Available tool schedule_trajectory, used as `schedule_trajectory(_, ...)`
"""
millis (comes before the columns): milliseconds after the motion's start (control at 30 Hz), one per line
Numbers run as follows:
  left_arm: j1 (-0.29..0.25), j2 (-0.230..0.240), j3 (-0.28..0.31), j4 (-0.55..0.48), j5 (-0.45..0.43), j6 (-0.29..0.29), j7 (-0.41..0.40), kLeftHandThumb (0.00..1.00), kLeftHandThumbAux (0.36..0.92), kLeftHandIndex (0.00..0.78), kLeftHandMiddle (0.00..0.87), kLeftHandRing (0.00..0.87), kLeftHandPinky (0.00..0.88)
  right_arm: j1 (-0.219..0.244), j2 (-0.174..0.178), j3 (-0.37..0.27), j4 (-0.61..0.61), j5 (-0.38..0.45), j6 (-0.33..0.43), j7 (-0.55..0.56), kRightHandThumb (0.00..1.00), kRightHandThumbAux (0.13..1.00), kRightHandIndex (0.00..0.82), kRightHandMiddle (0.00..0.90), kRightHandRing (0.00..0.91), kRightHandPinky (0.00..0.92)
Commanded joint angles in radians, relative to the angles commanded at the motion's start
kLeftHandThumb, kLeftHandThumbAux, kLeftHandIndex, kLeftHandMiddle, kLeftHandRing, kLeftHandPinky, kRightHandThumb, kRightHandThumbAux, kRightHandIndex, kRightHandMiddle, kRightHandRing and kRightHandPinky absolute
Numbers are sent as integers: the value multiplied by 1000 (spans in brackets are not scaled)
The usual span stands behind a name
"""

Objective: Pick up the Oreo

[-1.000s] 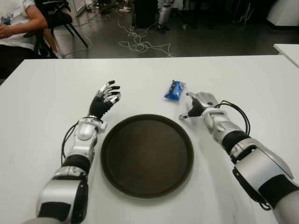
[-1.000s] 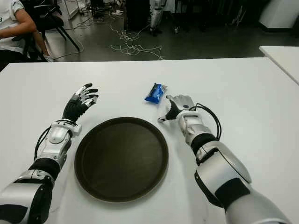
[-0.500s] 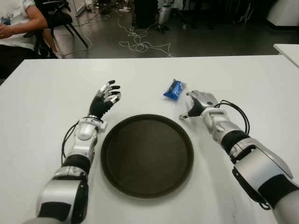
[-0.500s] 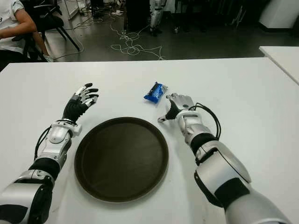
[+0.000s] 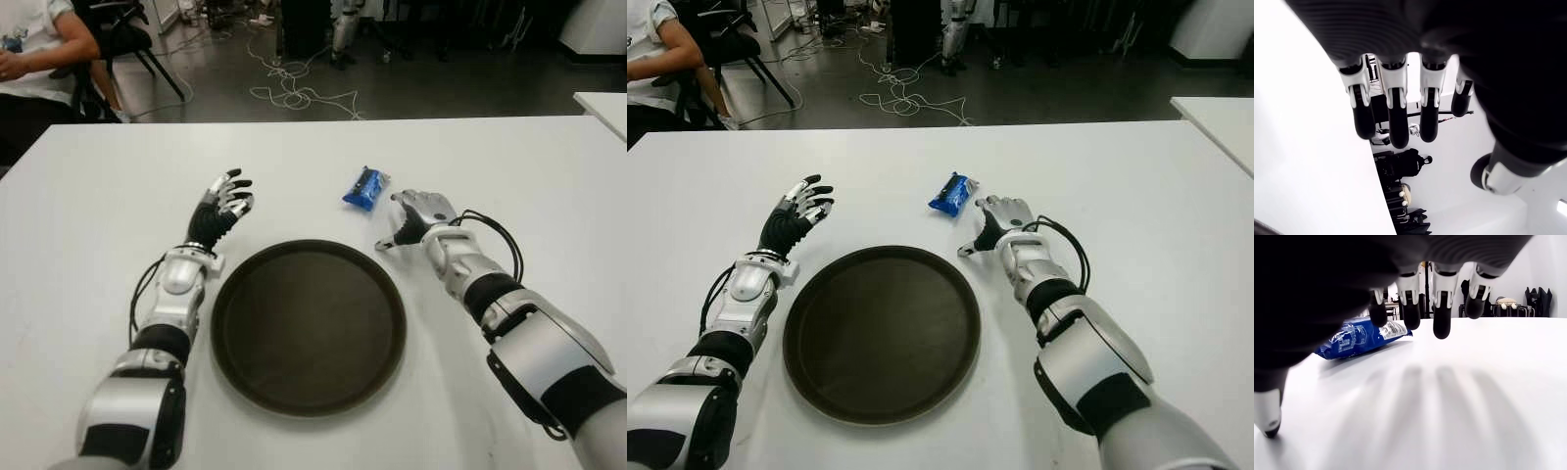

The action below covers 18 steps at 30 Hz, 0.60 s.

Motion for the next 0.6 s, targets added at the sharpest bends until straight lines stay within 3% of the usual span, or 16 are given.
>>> schedule_trajectory(233, 1, 1, 0, 1, -1, -10, -7, 62, 618, 119, 217, 220, 238, 1, 0, 1, -1, 0, -1, -1, 0, 587, 82, 101, 100, 71)
schedule_trajectory(400, 1, 0, 0, 2, 0, -7, -4, 69, 635, 116, 216, 217, 234, 5, 5, -10, -2, 9, 5, -22, 66, 474, 13, 16, 16, 28)
schedule_trajectory(600, 0, 0, 1, 4, 1, -5, 1, 67, 648, 120, 215, 218, 234, 7, 3, -21, -5, 17, -6, -42, 222, 401, 1, 1, 9, 157)
